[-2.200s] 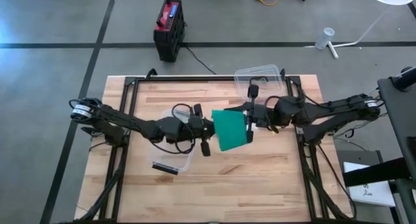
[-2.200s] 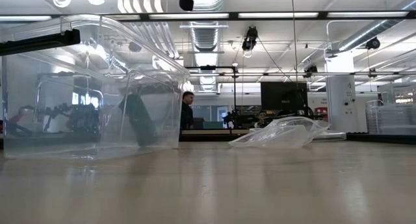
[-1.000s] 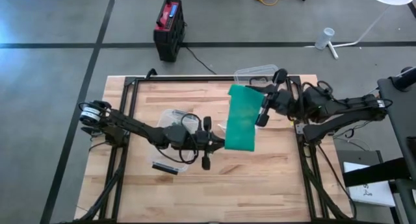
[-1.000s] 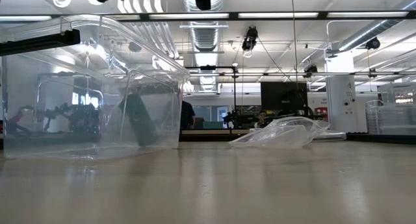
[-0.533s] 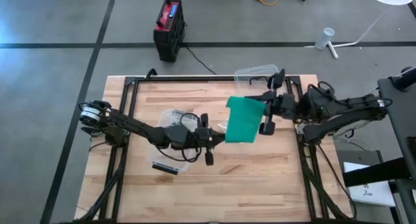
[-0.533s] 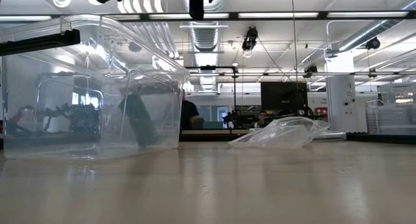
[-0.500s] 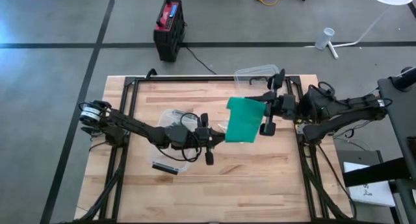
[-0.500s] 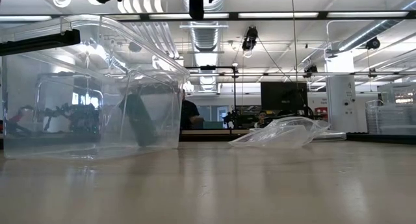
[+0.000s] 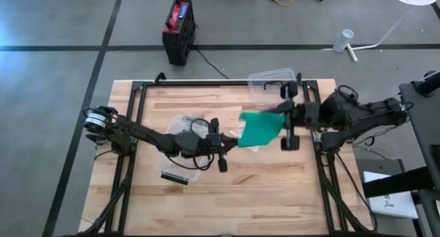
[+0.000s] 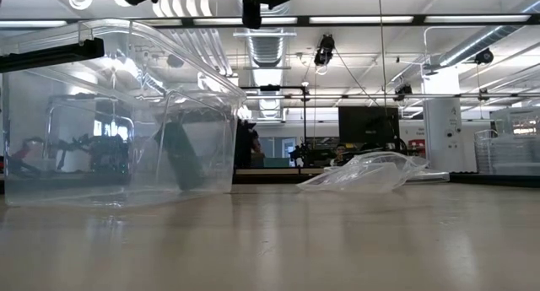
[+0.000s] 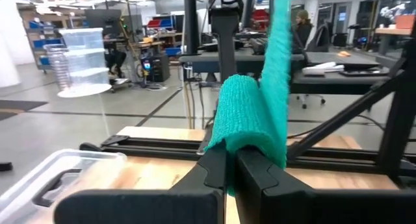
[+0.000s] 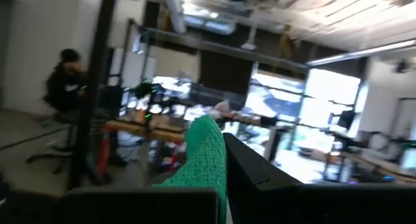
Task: Roll bandage
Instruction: Roll the blue bandage
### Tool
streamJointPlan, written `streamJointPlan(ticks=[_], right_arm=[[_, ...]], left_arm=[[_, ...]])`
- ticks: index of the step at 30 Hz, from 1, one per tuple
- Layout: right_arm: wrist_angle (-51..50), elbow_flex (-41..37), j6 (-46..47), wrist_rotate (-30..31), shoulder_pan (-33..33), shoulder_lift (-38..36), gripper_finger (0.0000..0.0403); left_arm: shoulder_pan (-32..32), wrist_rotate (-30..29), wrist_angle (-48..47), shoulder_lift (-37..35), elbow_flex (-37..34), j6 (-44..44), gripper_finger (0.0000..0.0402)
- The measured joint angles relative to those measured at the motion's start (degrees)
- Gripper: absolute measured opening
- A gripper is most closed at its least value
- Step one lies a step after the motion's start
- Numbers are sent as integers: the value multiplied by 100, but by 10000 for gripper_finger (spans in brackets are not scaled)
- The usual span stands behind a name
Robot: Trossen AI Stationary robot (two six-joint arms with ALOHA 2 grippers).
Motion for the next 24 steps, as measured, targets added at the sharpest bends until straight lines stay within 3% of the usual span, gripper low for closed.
streamJointPlan(ticks=[8, 13, 18, 24], right_arm=[[-148, 217, -444, 236, 504, 113, 0], [-314, 418, -713, 482, 518, 118, 0], [-449, 438, -1058, 1096, 504, 118, 0], [-581, 436, -1095, 1140, 350, 72, 0]], left_arm=[[-61, 29, -245, -283, -2, 415, 0], [-131, 396, -634, -360, -2, 449, 0], [-212, 886, -650, -332, -2, 464, 0], [-499, 1003, -691, -384, -2, 584, 0]])
